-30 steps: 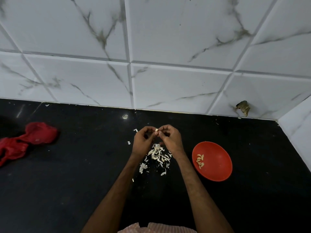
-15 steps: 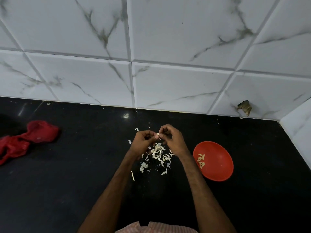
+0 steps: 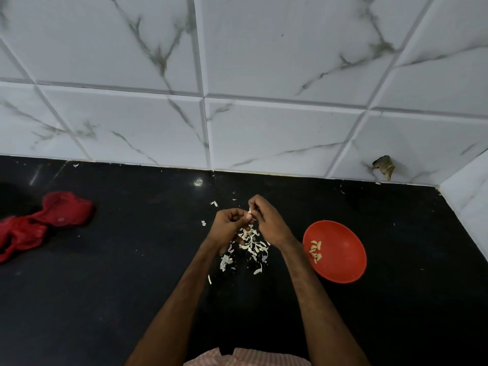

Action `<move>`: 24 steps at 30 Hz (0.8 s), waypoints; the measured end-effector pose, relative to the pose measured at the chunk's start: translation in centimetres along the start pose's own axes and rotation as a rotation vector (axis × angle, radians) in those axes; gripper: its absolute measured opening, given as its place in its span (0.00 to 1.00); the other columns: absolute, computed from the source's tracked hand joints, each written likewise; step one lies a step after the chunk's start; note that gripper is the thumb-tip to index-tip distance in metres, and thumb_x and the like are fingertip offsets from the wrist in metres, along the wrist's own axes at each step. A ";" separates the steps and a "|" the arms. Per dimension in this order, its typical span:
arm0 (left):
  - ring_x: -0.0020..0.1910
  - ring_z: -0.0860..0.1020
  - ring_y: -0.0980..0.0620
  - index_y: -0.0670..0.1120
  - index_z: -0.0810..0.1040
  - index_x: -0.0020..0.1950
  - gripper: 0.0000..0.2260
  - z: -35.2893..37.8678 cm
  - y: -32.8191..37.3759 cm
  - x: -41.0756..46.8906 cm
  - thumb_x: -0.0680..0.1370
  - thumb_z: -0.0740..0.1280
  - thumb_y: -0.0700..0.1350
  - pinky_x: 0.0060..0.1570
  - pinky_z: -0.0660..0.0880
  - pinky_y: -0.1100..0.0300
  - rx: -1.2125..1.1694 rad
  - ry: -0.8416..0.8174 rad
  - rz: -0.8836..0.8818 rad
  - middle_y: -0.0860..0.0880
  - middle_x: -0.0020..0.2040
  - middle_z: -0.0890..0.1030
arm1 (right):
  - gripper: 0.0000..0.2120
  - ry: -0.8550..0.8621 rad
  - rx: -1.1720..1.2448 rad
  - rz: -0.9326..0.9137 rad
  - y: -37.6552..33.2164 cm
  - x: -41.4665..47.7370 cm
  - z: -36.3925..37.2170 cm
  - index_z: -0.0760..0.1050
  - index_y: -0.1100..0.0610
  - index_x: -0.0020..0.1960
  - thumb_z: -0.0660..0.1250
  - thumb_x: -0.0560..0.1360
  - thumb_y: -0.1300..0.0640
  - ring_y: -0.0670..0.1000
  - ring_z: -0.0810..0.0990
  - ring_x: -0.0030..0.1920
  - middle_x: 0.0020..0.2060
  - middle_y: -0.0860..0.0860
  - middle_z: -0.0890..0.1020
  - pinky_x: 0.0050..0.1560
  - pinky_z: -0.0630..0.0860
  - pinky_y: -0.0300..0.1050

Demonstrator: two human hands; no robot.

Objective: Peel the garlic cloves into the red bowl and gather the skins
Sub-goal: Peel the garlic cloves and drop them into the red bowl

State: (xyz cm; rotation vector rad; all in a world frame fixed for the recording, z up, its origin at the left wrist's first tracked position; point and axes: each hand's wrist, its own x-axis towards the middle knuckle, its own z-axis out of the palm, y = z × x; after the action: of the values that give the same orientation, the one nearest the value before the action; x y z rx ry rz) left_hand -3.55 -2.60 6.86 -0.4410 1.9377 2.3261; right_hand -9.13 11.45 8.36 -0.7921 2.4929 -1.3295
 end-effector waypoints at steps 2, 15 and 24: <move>0.33 0.79 0.57 0.36 0.80 0.52 0.07 0.2 0.1 0.0 0.79 0.68 0.39 0.21 0.73 0.62 -0.023 0.005 0.004 0.44 0.42 0.83 | 0.11 0.032 -0.021 -0.005 0.0 -0.1 0.2 0.66 0.50 0.47 0.57 0.81 0.66 0.43 0.71 0.39 0.42 0.44 0.72 0.39 0.71 0.43; 0.32 0.76 0.57 0.43 0.77 0.49 0.03 0.6 -0.1 0.1 0.81 0.65 0.41 0.22 0.68 0.65 -0.260 0.033 -0.016 0.49 0.37 0.79 | 0.12 0.047 0.032 0.003 -0.5 0.1 0.3 0.66 0.50 0.46 0.57 0.82 0.66 0.44 0.70 0.41 0.43 0.48 0.73 0.40 0.68 0.41; 0.30 0.74 0.58 0.43 0.78 0.52 0.03 0.3 0.2 0.4 0.81 0.65 0.40 0.22 0.65 0.66 -0.367 0.123 0.004 0.50 0.37 0.77 | 0.06 -0.071 0.092 0.138 -0.5 0.0 -0.4 0.66 0.52 0.50 0.56 0.84 0.61 0.46 0.72 0.40 0.42 0.51 0.75 0.41 0.71 0.44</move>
State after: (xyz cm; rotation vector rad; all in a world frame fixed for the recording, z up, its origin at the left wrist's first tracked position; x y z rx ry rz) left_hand -4.07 -2.39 6.95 -0.6200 1.5499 2.7229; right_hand -9.14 11.52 9.01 -0.6237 2.3668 -1.3335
